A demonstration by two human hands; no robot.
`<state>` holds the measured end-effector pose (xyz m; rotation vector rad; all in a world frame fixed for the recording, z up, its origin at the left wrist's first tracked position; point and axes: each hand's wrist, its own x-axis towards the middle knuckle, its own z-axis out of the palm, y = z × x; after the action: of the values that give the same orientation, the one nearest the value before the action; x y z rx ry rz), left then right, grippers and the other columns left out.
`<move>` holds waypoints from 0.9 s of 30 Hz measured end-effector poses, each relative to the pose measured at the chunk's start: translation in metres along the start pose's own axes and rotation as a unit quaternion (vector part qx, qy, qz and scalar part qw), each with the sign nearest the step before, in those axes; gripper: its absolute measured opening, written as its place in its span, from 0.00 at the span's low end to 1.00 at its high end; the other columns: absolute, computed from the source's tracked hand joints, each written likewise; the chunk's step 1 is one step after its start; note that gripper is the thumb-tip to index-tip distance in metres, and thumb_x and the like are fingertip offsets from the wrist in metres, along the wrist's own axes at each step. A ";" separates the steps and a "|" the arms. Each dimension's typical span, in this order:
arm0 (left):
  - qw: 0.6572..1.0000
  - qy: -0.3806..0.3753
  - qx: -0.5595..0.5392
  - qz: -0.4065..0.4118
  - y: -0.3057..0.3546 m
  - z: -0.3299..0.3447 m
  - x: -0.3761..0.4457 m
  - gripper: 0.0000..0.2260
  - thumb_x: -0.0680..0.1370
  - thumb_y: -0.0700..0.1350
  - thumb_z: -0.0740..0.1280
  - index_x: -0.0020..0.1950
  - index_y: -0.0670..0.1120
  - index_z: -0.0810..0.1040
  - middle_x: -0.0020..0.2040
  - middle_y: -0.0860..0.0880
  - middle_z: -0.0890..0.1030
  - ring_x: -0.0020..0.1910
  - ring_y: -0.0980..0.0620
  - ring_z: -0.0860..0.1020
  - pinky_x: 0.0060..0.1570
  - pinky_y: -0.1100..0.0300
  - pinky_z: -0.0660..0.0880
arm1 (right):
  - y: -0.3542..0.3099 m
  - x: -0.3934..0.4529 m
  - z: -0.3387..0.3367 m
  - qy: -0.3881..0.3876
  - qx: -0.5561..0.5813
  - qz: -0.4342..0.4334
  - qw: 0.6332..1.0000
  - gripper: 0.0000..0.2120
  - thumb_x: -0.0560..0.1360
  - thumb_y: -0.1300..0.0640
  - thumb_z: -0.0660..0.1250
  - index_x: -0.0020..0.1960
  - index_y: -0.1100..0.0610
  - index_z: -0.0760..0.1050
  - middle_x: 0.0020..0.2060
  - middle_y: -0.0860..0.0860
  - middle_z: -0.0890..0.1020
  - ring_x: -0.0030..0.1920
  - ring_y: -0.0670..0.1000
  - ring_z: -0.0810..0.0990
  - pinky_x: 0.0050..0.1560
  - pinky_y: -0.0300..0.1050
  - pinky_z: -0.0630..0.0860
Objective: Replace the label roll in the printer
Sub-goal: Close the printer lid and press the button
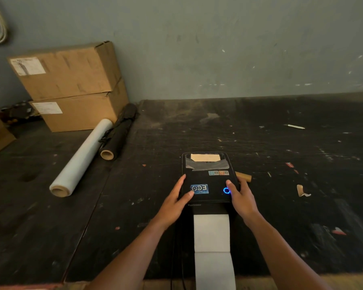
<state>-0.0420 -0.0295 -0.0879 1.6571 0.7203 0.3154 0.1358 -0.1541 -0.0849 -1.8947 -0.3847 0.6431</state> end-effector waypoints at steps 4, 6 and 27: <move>1.000 0.000 -0.002 -0.001 -0.001 0.000 0.000 0.27 0.78 0.59 0.63 0.71 0.73 0.53 0.78 0.52 0.58 0.75 0.48 0.60 0.71 0.43 0.63 | -0.001 0.000 0.000 0.000 0.003 -0.003 1.000 0.30 0.77 0.46 0.61 0.75 0.51 0.55 0.71 0.54 0.67 0.69 0.56 0.66 0.67 0.58 0.66; 1.000 0.002 -0.001 -0.003 -0.001 0.000 0.001 0.27 0.78 0.59 0.63 0.72 0.73 0.53 0.78 0.52 0.57 0.75 0.48 0.59 0.71 0.45 0.62 | -0.001 0.000 0.000 0.001 0.000 -0.002 1.000 0.30 0.77 0.46 0.61 0.75 0.51 0.55 0.71 0.54 0.67 0.69 0.56 0.67 0.67 0.58 0.66; 1.000 0.008 -0.005 0.004 -0.001 0.001 0.001 0.26 0.79 0.57 0.63 0.73 0.70 0.54 0.78 0.51 0.58 0.75 0.48 0.61 0.72 0.44 0.63 | 0.002 0.003 0.001 0.007 -0.012 -0.006 1.000 0.29 0.77 0.45 0.60 0.74 0.49 0.55 0.71 0.54 0.66 0.70 0.56 0.65 0.66 0.57 0.66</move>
<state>-0.0408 -0.0301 -0.0892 1.6501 0.7240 0.3374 0.1373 -0.1529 -0.0874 -1.9174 -0.3952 0.6199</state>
